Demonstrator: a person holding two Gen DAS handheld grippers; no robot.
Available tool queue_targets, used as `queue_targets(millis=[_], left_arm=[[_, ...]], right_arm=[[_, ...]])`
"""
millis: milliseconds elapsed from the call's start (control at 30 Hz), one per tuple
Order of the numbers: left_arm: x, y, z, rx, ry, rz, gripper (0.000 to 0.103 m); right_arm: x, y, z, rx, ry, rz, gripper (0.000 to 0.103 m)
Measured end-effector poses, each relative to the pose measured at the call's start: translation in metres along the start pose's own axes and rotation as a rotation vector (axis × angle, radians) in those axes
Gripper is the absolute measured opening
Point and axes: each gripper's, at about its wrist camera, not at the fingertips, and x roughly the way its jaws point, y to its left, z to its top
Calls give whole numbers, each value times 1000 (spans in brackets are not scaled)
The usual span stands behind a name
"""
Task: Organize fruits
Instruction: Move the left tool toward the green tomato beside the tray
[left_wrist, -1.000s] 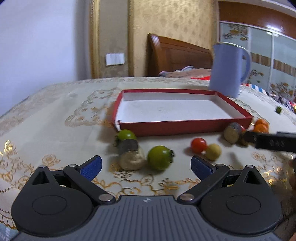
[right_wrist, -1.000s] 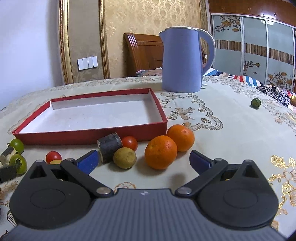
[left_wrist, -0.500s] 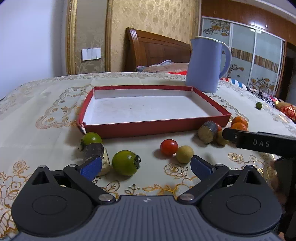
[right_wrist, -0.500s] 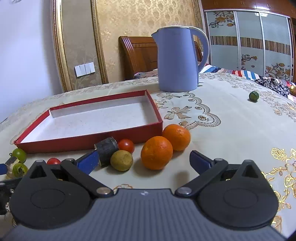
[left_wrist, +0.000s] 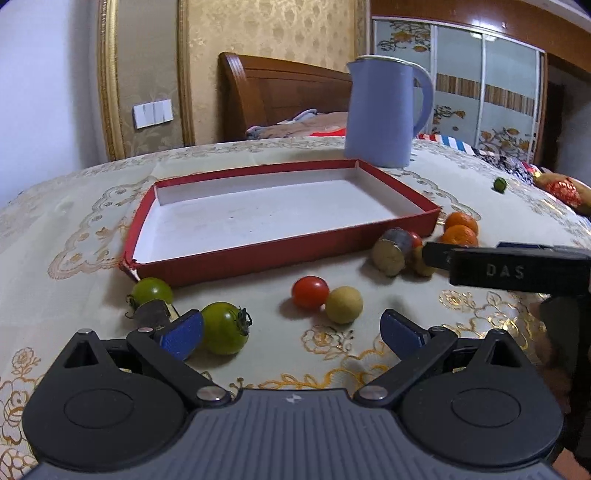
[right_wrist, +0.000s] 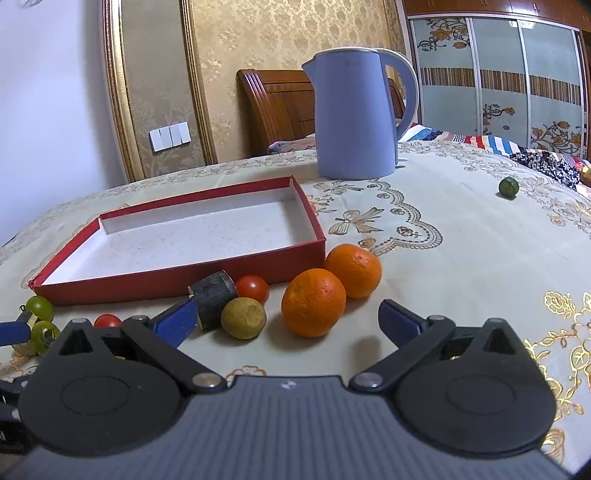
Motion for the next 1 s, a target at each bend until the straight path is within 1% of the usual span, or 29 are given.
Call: queue_targets(millis=[100,167,333,400,467,533,600,633,733,800,867,1000], left_arm=[[4,8,3,-25,9,-7,102],[8,11,6,-31,23,4,102],[4,21,0,12,11,-18,102],[3,27,-1,7,1,-29,102],[6,28,2,-4,10,-59,102],[12,21,4,23,35,-61,102],[17,13,4,65,45,-27,94],[19,12,3,80,50,-10,94],[17,18,3,46,45,-21,90],[14,21,3,34,41,-19,83],[12,23,2,33,40,-12,79],[9,23,-2,42,53,-2,78]], right_arm=[[0,0,0,5,-3,1,103],[0,0,0,6,-3,0,103],[0,-2,0,13,-3,0,103],[0,-1,0,14,-3,0,103],[0,-1,0,9,-1,-3,103],[-1,-2,-1,8,-3,-6,103],[0,-2,0,8,0,-8,103],[0,-2,0,10,1,-7,103],[0,-2,1,11,2,-5,103],[0,-1,1,10,3,-4,103],[0,-2,1,11,2,-5,103],[1,-1,1,11,5,-7,103]])
